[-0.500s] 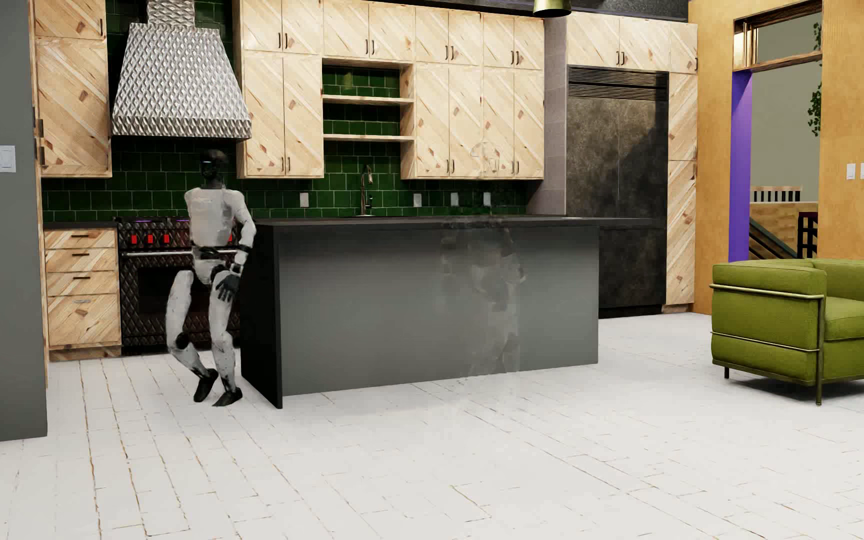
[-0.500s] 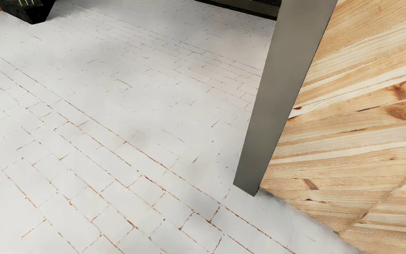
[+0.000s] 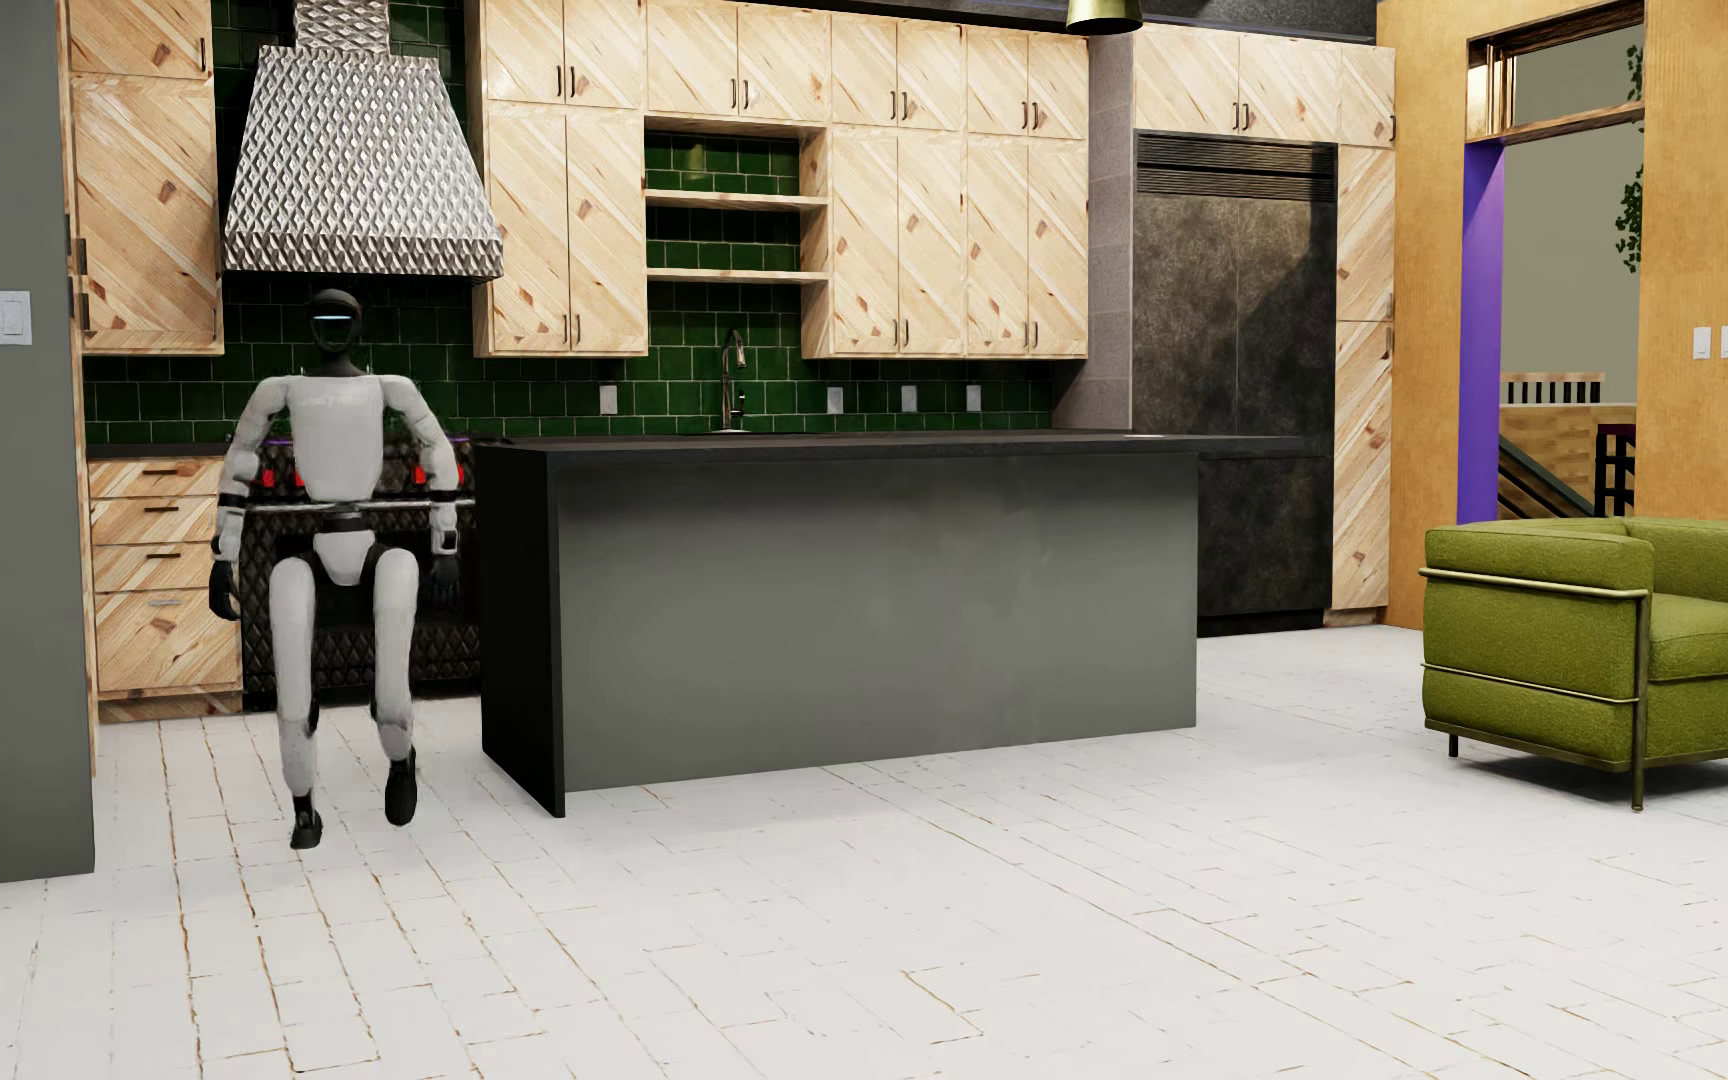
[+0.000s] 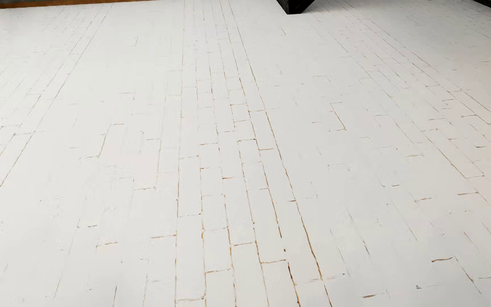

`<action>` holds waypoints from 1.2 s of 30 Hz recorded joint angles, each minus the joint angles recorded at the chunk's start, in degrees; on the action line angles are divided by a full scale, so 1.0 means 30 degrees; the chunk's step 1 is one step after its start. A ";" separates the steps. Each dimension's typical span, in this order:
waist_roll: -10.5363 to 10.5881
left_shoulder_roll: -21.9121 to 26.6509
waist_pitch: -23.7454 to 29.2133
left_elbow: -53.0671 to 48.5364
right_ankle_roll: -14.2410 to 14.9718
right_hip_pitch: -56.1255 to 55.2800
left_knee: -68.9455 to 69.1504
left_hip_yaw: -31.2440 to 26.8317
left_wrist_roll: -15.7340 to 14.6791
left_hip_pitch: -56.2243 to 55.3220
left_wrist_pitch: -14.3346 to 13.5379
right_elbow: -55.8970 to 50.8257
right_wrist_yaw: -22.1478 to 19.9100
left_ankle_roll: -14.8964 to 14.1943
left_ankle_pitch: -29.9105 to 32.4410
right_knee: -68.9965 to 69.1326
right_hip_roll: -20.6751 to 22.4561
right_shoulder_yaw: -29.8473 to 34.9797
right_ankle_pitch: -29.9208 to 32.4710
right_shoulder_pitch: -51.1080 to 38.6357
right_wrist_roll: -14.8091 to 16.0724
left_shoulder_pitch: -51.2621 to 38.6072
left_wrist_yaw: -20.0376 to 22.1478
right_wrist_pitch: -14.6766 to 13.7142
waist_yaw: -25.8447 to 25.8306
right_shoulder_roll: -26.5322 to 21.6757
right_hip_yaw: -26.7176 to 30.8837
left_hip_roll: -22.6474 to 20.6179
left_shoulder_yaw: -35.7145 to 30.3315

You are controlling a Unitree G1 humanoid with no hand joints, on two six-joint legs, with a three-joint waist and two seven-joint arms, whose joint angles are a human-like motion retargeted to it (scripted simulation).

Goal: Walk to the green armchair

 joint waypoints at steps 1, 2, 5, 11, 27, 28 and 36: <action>-0.0202 0.0166 0.0018 -0.0639 0.0000 0.0830 -0.1003 0.0000 0.0000 -0.1357 0.0000 -0.0203 0.0000 0.0000 -0.0233 -0.0364 -0.0124 0.0041 -0.0420 -0.0216 0.0000 0.0382 0.0000 0.0000 0.0587 -0.0066 0.0000 -0.0642 0.1007; -0.0290 0.0157 0.0150 -0.1160 0.0000 0.2011 -0.3621 0.0000 0.0000 -0.2058 0.0000 -0.0495 0.0000 0.0000 0.0368 -0.0932 -0.0092 -0.0373 -0.0758 -0.0287 0.0000 0.0716 0.0000 0.0000 0.1164 -0.0143 0.0000 -0.1089 0.1882; 0.0457 -0.0686 0.0936 -0.2061 0.0000 0.5414 -1.2777 0.0000 0.0000 -0.1317 0.0000 -0.1272 0.0000 0.0000 0.3069 -0.1943 0.1155 -0.1750 -0.2029 -0.0130 0.0000 0.1571 0.0000 0.0000 0.2716 -0.0461 0.0000 -0.0833 0.3306; -0.0360 -0.1910 -0.0249 -0.1653 0.0000 0.7432 -1.3752 0.0000 0.0000 -0.0349 0.0000 -0.1776 0.0000 0.0000 -0.1952 -0.0058 0.1359 -0.1638 -0.2073 0.0749 0.0000 0.2297 0.0000 0.0000 0.2779 0.0343 0.0000 -0.1499 0.1580; -0.0998 -0.0847 0.1410 -0.3908 0.0000 -0.4123 -1.5547 0.0000 0.0000 1.0191 0.0000 -0.0091 0.0000 0.0000 -0.7766 -0.1630 0.1773 0.0171 0.3224 0.1018 0.0000 -0.2577 0.0000 0.0000 -0.2697 0.0254 0.0000 -0.1112 0.5600; -0.1038 -0.0885 0.1334 -0.2861 0.0000 -0.3882 -1.5563 0.0000 0.0000 1.0890 0.0000 -0.0542 0.0000 0.0000 -0.7645 -0.1386 0.1820 -0.0831 0.3371 0.1084 0.0000 -0.2049 0.0000 0.0000 -0.3021 0.0144 0.0000 -0.1008 0.3943; 0.1051 -0.0750 0.0009 -0.0521 0.0000 -0.0200 -0.0703 0.0000 0.0000 0.1135 0.0000 0.0016 0.0000 0.0000 -0.0181 -0.0360 0.0800 0.0345 -0.1416 0.0362 0.0000 0.0606 0.0000 0.0000 -0.2207 0.0190 0.0000 -0.0130 -0.0150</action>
